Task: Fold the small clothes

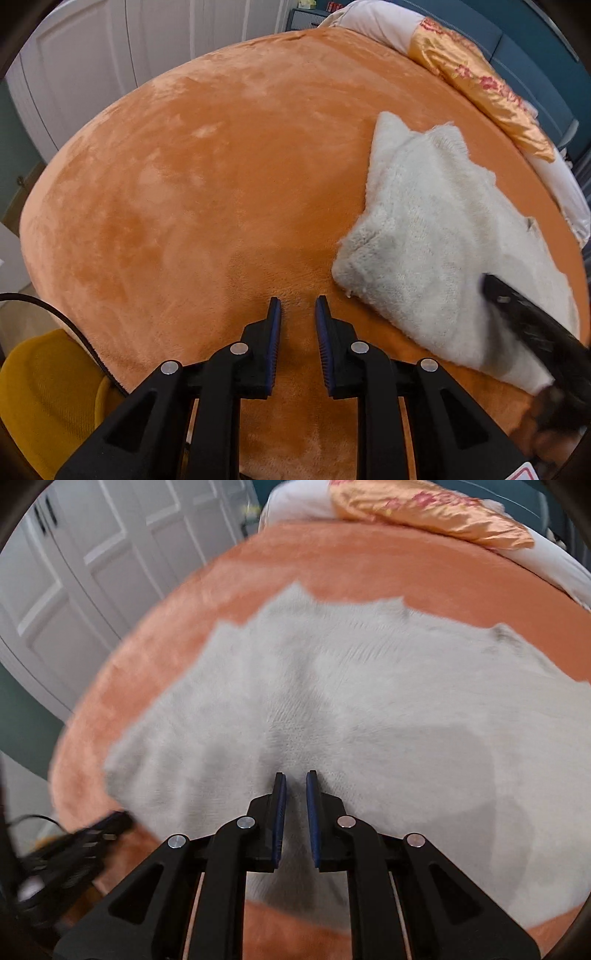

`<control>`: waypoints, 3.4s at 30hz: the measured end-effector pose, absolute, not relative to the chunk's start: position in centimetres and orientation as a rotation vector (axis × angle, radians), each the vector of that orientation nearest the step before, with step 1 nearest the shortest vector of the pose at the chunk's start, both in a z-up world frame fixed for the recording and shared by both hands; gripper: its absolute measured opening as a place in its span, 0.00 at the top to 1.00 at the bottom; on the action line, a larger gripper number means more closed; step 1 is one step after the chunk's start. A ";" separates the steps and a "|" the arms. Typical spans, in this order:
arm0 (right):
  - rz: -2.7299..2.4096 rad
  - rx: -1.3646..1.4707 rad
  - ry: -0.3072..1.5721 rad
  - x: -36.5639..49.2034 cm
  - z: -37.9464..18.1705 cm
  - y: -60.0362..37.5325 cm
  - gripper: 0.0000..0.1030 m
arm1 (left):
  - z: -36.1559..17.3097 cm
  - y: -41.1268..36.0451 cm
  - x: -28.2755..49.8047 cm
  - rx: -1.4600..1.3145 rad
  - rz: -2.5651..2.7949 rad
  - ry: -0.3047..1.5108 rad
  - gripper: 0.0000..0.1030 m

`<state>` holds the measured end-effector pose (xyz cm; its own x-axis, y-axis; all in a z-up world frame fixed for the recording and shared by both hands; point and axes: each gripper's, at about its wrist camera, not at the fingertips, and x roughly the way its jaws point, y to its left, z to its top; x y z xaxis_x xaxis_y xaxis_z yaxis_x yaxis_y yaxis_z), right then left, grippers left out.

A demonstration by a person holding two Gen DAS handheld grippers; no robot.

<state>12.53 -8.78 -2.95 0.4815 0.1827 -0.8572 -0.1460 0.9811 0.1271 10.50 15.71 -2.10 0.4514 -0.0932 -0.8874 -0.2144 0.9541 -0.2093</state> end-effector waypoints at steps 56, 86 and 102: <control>0.163 0.131 0.989 2.4 -1.4 -20.0 0.86 | -0.4 13.5 12.9 -0.644 0.006 1.064 0.92; -0.192 0.422 0.857 -12.9 3.0 -40.2 0.60 | 4.9 -21.6 6.2 -0.063 -0.562 0.989 0.46; -0.116 0.380 0.860 -0.8 1.7 -39.9 0.33 | 1.0 -13.6 5.8 0.082 -0.372 1.030 0.30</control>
